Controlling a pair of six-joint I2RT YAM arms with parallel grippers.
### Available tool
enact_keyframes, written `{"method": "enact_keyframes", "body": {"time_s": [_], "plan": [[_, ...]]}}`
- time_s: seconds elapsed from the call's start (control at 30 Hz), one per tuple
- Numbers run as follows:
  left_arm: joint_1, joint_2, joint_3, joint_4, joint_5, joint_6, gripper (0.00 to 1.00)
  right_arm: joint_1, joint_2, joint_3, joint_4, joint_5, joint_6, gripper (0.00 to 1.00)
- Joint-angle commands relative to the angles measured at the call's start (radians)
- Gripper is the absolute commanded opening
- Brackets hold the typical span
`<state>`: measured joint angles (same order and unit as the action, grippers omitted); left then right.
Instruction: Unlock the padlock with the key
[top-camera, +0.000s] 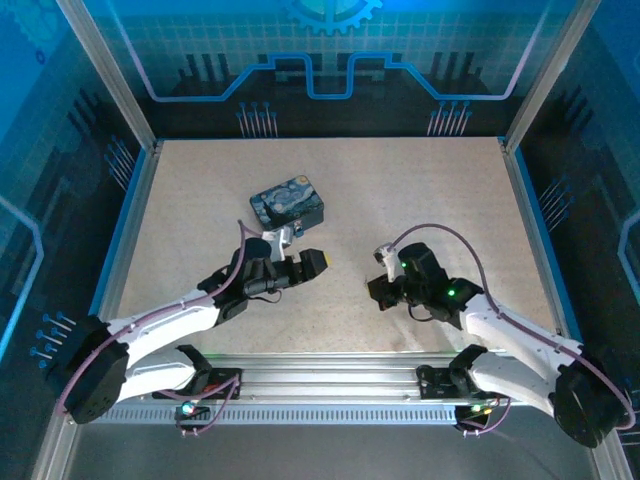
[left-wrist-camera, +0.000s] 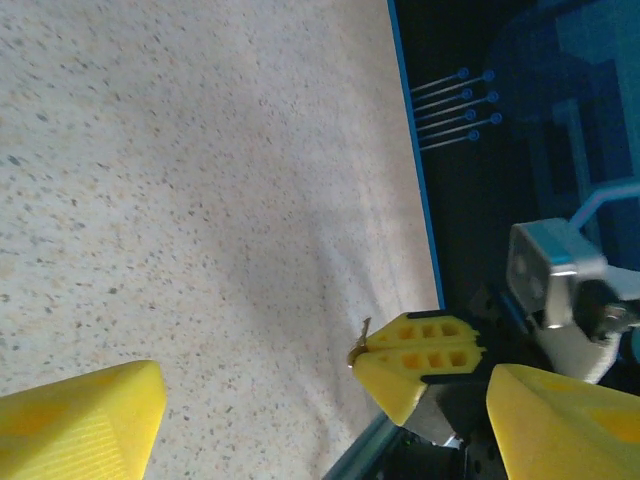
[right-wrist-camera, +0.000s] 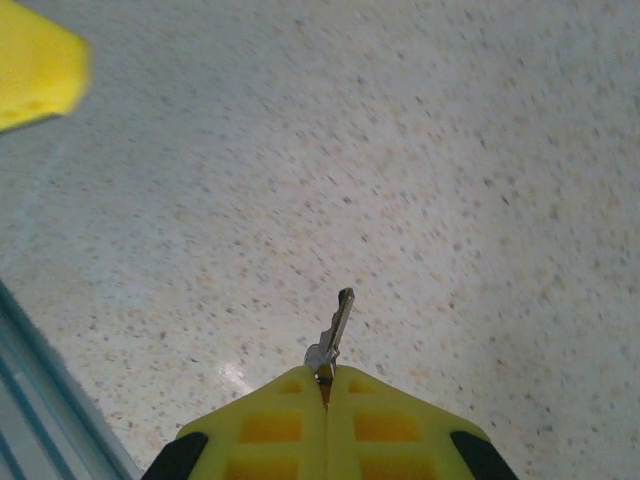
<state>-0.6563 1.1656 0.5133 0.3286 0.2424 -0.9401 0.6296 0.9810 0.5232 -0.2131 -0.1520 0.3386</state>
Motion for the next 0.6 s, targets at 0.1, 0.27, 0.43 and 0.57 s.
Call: {"method": "enact_keyframes", "body": {"time_s": [0.1,0.27,0.43,0.57], "plan": [[0.001,0.061,0.071,0.102,0.165,0.027,0.77,0.016,-0.05,0.065,0.025,-0.072,-0.162,0.0],[-0.016,0.092,0.094,0.113,0.198,0.051,0.72,0.018,-0.048,0.099,0.011,-0.124,-0.219,0.0],[-0.03,0.115,0.113,0.104,0.206,0.07,0.69,0.023,-0.048,0.113,0.026,-0.163,-0.229,0.0],[-0.038,0.128,0.124,0.104,0.213,0.079,0.67,0.031,-0.038,0.126,0.029,-0.184,-0.233,0.0]]}}
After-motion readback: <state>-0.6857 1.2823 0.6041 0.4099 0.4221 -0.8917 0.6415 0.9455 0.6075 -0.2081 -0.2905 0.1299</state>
